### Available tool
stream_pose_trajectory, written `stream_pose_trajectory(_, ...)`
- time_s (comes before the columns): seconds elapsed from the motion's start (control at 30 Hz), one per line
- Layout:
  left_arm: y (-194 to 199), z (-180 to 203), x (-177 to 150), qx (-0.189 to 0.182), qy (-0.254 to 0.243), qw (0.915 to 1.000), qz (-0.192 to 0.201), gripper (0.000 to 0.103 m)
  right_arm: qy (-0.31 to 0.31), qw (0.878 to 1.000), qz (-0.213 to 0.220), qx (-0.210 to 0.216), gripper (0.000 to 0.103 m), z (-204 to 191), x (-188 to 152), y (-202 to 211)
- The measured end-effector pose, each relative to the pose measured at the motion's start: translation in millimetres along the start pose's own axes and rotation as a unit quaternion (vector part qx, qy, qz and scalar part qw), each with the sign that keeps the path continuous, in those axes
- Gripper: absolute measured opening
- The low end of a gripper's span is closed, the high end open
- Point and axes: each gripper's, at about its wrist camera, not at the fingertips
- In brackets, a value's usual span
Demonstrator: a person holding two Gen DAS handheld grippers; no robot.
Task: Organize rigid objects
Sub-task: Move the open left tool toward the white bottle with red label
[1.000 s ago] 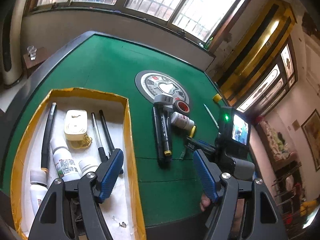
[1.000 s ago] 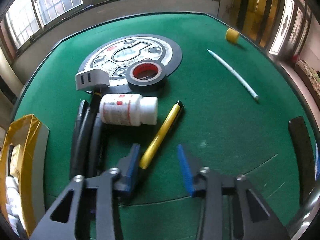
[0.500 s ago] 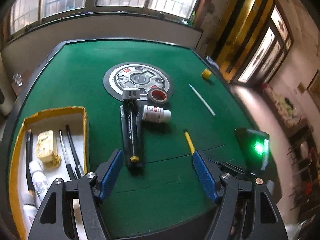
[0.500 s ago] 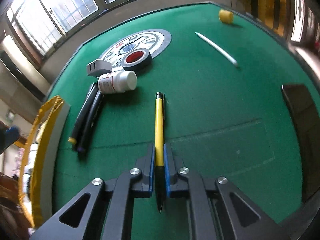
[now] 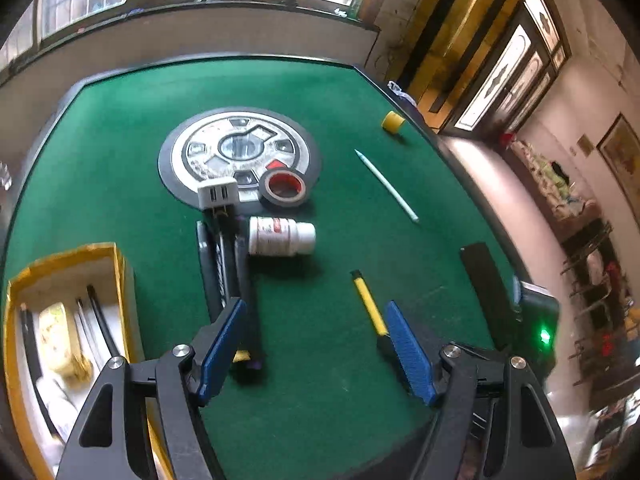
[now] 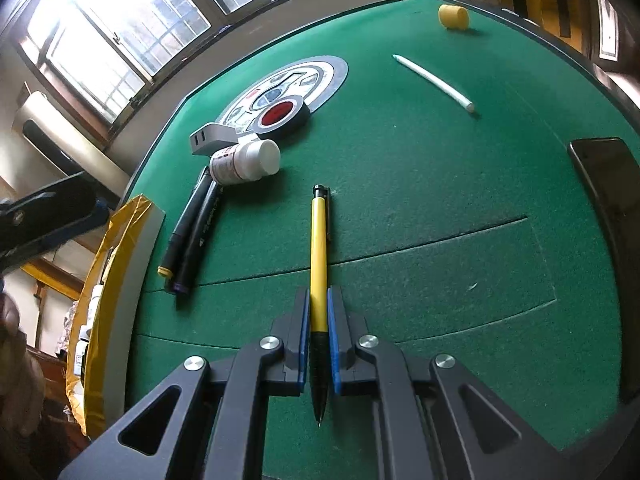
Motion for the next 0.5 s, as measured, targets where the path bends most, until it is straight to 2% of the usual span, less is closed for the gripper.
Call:
stream_pose_trajectory(0.13, -16.5, 0.4, 6.2, 0.034, -0.035, 0.9988, -0.005, 0.075, 0.0, 1.0, -0.003, 0.006, 0.009, 1.7, 1.4, -0.7)
stream_pose_trajectory(0.27, -26.5, 1.0, 10.0, 0.067, -0.084, 0.9942, 0.011, 0.075, -0.003, 1.0, -0.002, 0.007, 0.009, 2.6, 4.1, -2.3)
stream_pose_trajectory(0.4, -39.5, 7.4, 22.6, 0.057, -0.128, 0.9901, 0.005, 0.075, -0.006, 1.0, -0.001, 0.01, 0.009, 3.0, 7.1, -4.1)
stream_pose_trajectory(0.5, -56.0, 17.2, 32.1, 0.051, -0.175, 0.9832, -0.011, 0.075, -0.012, 1.0, -0.002, 0.016, 0.009, 5.2, 8.8, -4.4)
Point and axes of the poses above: each gripper's, at about its wrist camera, not at the fingertips, and y roughly against the way its jaws point, z to its right, x to its top, and after that the axes turned 4 degrees about x, right-handed
